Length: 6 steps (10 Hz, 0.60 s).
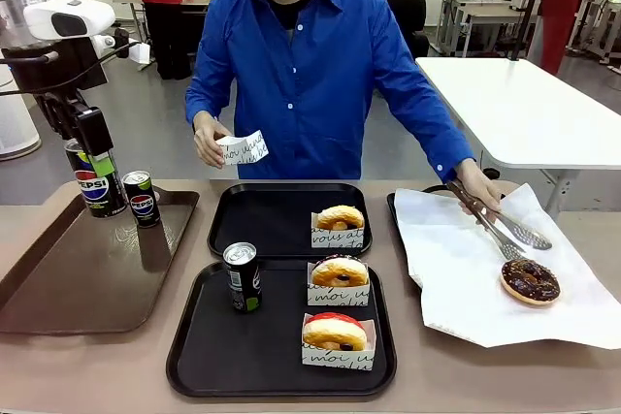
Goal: Set up donuts and drinks on trays.
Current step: Pick up one Pepsi coke from the Handle tray and place it on the Flat Tray without a Pepsi coke.
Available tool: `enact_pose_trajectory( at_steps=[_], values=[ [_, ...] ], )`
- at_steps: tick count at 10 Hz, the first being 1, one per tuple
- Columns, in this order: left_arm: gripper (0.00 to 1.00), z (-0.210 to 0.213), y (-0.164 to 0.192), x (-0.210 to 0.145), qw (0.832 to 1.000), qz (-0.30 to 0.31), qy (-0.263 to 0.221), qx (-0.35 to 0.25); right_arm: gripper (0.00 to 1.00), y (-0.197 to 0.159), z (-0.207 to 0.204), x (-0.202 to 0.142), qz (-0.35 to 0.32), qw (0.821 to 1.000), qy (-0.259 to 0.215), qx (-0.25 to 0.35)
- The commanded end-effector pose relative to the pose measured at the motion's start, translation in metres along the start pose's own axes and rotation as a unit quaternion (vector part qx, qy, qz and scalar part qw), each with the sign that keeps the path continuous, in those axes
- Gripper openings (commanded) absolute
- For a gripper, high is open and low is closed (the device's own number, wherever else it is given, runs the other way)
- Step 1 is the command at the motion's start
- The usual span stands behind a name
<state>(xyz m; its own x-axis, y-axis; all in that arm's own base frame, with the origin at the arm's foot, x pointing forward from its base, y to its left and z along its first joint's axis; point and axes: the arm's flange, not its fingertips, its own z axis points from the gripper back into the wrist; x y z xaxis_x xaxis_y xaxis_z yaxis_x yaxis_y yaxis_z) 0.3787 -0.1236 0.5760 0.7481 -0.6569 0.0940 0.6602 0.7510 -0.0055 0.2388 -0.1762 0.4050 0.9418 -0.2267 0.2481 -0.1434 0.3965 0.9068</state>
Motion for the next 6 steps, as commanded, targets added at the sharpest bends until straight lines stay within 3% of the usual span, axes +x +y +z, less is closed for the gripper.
enact_pose_trajectory(
  at_steps=[1,6],
  values=[
    [0.59,0.0026,-0.0002,-0.0034,1.0,0.0,0.0,0.003,1.0,-0.0005,0.0,0.0002,0.007,1.0,-0.003,0.006],
    [0.59,-0.0015,-0.0045,0.0022,1.0,-0.008,0.006,0.019,1.0,-0.0005,0.0,0.0002,0.007,1.0,-0.003,0.006]
  ],
)
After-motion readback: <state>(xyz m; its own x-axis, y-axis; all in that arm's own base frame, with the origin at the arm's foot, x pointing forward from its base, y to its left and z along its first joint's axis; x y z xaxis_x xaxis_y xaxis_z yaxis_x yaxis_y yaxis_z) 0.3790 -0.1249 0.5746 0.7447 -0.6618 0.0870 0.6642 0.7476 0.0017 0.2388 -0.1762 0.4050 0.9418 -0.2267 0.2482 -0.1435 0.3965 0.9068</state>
